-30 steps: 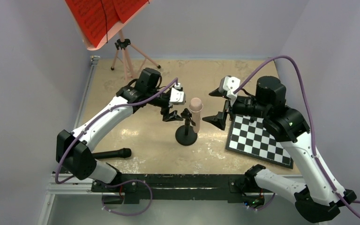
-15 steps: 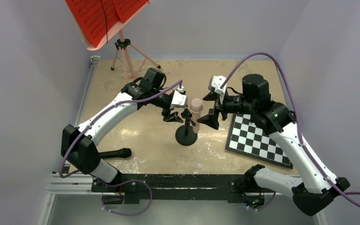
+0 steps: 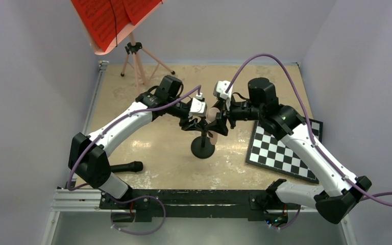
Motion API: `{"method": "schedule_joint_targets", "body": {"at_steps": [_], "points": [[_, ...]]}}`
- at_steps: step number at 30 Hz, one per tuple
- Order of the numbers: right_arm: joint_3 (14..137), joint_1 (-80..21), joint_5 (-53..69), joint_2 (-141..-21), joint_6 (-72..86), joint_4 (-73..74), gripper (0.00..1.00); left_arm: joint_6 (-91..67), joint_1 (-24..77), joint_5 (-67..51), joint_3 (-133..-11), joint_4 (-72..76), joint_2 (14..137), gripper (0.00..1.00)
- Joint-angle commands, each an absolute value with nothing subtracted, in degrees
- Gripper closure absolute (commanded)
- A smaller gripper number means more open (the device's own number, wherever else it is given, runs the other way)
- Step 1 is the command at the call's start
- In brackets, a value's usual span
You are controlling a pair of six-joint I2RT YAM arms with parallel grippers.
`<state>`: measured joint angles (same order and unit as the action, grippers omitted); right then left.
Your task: Pack up the instrument practice props
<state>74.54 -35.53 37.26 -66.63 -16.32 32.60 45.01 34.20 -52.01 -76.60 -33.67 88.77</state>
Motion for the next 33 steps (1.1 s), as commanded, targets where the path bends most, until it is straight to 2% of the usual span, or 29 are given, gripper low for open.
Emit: {"method": "schedule_joint_targets", "body": {"at_steps": [1,4,7,13,24,28,33], "points": [[75.9,-35.7,39.1,-65.3,-19.4,31.9,0.34,45.9,34.5,-52.5,-75.8,-33.2,86.9,0.43],[76.6,-35.7,42.8,-65.7,-26.0,34.6,0.49,44.9,34.5,-52.8,-75.6,-34.1,86.5,0.44],[77.2,-35.7,45.4,-66.0,-32.5,35.3,0.54,42.2,34.5,-52.5,-74.4,-32.8,85.1,0.47],[80.5,-34.6,50.2,-69.0,-37.5,38.3,0.57,35.1,34.5,-51.9,-69.8,-27.2,80.8,0.48],[82.7,-32.7,50.6,-72.5,-34.4,37.3,0.52,28.3,34.5,-46.5,-63.1,-20.1,76.5,0.53],[82.7,-32.4,49.9,-73.0,-33.5,36.9,0.50,27.9,34.5,-46.8,-62.7,-20.2,76.5,0.65],[82.6,-31.6,49.6,-73.4,-31.3,36.0,0.53,29.7,34.5,-47.8,-64.3,-23.6,77.7,0.99]]}}
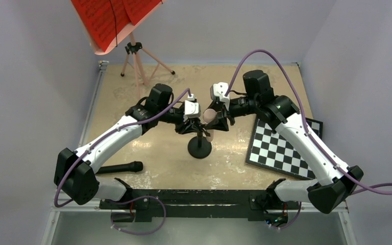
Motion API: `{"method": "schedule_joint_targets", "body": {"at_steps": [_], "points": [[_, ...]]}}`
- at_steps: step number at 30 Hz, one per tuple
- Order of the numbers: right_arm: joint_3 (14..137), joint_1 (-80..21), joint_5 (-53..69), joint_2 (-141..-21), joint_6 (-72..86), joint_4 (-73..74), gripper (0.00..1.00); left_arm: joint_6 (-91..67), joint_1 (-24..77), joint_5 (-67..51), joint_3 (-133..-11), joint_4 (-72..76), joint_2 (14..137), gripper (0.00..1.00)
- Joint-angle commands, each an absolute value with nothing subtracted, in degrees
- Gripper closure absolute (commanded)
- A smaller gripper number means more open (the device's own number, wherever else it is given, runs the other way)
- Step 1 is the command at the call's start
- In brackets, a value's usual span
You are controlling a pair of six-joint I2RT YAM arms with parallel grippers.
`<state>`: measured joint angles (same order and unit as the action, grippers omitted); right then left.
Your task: Pack up the instrument practice props
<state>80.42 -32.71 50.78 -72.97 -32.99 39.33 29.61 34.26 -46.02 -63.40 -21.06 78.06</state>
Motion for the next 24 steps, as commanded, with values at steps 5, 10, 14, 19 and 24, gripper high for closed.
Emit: {"method": "schedule_joint_targets", "body": {"at_steps": [5,10,14,19,24], "points": [[84.5,-31.6,53.1,-74.5,-32.8,39.8,0.73,28.9,34.5,-48.5,-64.0,-23.1,77.6,1.00],[89.9,-31.2,57.0,-75.8,-41.5,54.5,1.00,29.0,34.5,-47.6,-64.1,-24.0,77.6,1.00],[90.8,-28.9,57.4,-73.5,-44.4,59.0,1.00,30.0,34.5,-46.5,-64.1,-25.5,77.9,1.00],[91.4,-25.6,57.3,-70.5,-44.0,60.1,1.00,29.1,34.5,-45.1,-62.5,-23.8,77.7,1.00],[94.0,-23.6,57.3,-69.4,-46.6,65.0,1.00,29.7,34.5,-44.5,-61.7,-24.1,77.5,1.00]]}}
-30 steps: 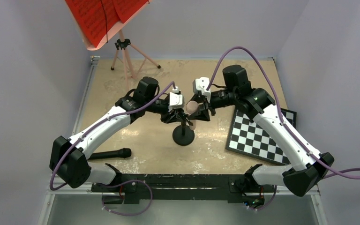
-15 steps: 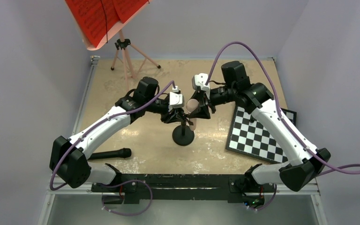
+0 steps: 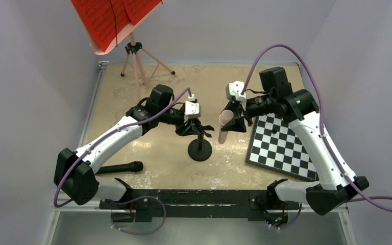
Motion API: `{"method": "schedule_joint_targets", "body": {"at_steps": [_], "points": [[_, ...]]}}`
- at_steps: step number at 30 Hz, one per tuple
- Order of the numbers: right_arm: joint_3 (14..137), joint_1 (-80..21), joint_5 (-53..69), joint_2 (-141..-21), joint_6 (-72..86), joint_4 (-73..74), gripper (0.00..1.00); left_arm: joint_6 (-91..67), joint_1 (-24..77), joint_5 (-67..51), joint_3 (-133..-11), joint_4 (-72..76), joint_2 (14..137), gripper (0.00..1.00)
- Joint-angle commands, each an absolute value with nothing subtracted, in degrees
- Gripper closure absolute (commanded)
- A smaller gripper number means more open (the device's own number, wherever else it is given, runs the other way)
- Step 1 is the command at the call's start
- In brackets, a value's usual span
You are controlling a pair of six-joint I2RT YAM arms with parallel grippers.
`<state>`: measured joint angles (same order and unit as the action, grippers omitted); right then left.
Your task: Pack up the instrument practice props
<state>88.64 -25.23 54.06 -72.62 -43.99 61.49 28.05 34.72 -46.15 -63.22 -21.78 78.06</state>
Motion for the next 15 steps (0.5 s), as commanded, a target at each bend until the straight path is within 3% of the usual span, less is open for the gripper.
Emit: {"method": "schedule_joint_targets", "body": {"at_steps": [1,7,13,14,15], "points": [[94.5,-23.4,57.3,-69.2,-46.8,65.7,1.00,29.9,34.5,-44.2,-61.4,-24.2,77.5,1.00],[97.8,-22.4,56.3,-68.4,-48.4,70.1,1.00,30.6,34.4,-44.1,-61.0,-25.0,77.4,1.00],[93.5,-21.5,55.1,-66.8,-44.4,66.5,1.00,28.0,34.4,-44.2,-61.4,-23.0,77.7,1.00],[92.7,-21.3,55.2,-66.5,-43.0,65.4,1.00,28.0,34.4,-44.4,-61.4,-23.1,77.7,0.97],[92.0,-21.3,55.2,-66.3,-42.3,64.6,1.00,28.0,34.5,-44.5,-61.5,-23.2,77.7,0.87]]}}
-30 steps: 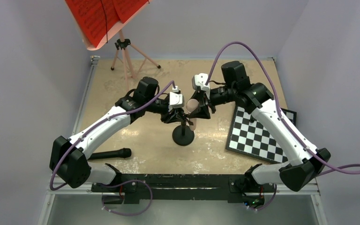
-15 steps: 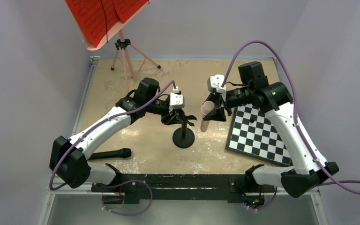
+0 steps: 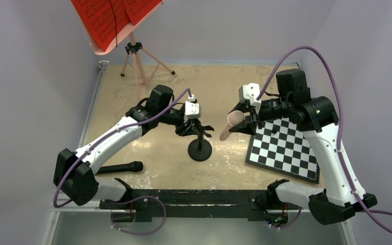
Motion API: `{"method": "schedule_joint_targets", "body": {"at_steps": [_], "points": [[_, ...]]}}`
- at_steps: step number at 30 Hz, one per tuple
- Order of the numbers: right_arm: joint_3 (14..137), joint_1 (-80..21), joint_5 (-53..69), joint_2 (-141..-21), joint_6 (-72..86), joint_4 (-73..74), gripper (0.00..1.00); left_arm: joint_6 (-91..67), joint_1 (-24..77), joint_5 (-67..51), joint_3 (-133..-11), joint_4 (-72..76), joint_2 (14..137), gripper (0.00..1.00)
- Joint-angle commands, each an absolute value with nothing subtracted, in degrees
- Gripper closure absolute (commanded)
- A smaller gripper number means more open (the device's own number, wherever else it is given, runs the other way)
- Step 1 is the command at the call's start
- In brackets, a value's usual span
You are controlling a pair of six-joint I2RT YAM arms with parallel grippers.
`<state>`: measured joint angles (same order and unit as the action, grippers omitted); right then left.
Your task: Pack up the instrument practice props
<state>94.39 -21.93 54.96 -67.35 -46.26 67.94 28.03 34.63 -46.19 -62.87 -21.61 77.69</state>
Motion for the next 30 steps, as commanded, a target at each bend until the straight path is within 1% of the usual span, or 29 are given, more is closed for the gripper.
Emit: {"method": "schedule_joint_targets", "body": {"at_steps": [1,2,4,5,6,7,8,9,10,14,18,19,21,23,25,28,30], "points": [[91.7,-21.3,55.3,-66.1,-41.8,64.1,1.00,28.0,34.5,-44.7,-61.6,-23.4,77.6,0.74],[91.5,-21.3,55.3,-66.1,-41.4,63.8,1.00,28.2,34.5,-44.8,-61.5,-23.6,77.3,0.64],[91.5,-21.2,55.1,-66.2,-41.2,63.7,1.00,28.4,34.5,-45.0,-61.2,-23.7,76.8,0.51],[91.5,-21.2,55.0,-66.2,-41.3,63.7,1.00,28.5,34.5,-44.9,-60.6,-23.0,76.2,0.46],[91.4,-21.3,55.0,-66.2,-41.3,63.7,1.00,28.3,34.5,-44.8,-59.9,-21.9,75.5,0.30],[91.4,-21.2,55.0,-66.2,-41.3,63.6,1.00,27.8,34.5,-44.6,-59.0,-20.2,74.6,0.18],[91.3,-21.3,55.1,-66.3,-41.3,63.6,1.00,27.4,34.5,-44.6,-58.4,-18.9,74.1,0.13],[91.3,-21.2,55.1,-66.4,-41.1,63.5,1.00,27.1,34.5,-44.6,-58.4,-18.4,73.8,0.06],[91.3,-21.3,55.3,-66.5,-41.0,63.4,1.00,26.7,34.5,-44.5,-58.7,-18.2,73.7,0.01],[91.5,-21.3,55.4,-66.8,-40.5,63.1,1.00,25.3,34.5,-43.3,-60.1,-18.5,73.2,0.01],[92.3,-21.3,55.0,-66.6,-40.4,64.3,1.00,25.4,34.2,-37.6,-60.8,-21.2,70.1,0.01],[92.7,-21.2,54.7,-66.5,-39.4,64.7,1.00,26.4,34.0,-36.0,-61.1,-23.2,68.9,0.01],[94.0,-19.7,55.7,-66.3,-32.5,62.7,1.00,26.9,33.5,-31.8,-61.7,-27.4,66.3,0.01],[96.6,-18.5,56.6,-66.6,-27.1,62.1,1.00,29.5,32.9,-31.6,-63.3,-34.4,63.6,0.01],[100.3,-18.4,55.7,-67.4,-25.8,64.0,1.00,31.1,32.8,-31.2,-64.4,-37.9,60.9,0.01],[107.0,-18.4,53.3,-69.0,-25.8,66.5,1.00,30.9,32.9,-32.1,-68.3,-40.2,58.2,0.01],[110.5,-18.3,51.1,-70.4,-22.7,65.3,1.00,29.2,32.9,-32.4,-72.2,-40.4,58.7,0.01]]}}
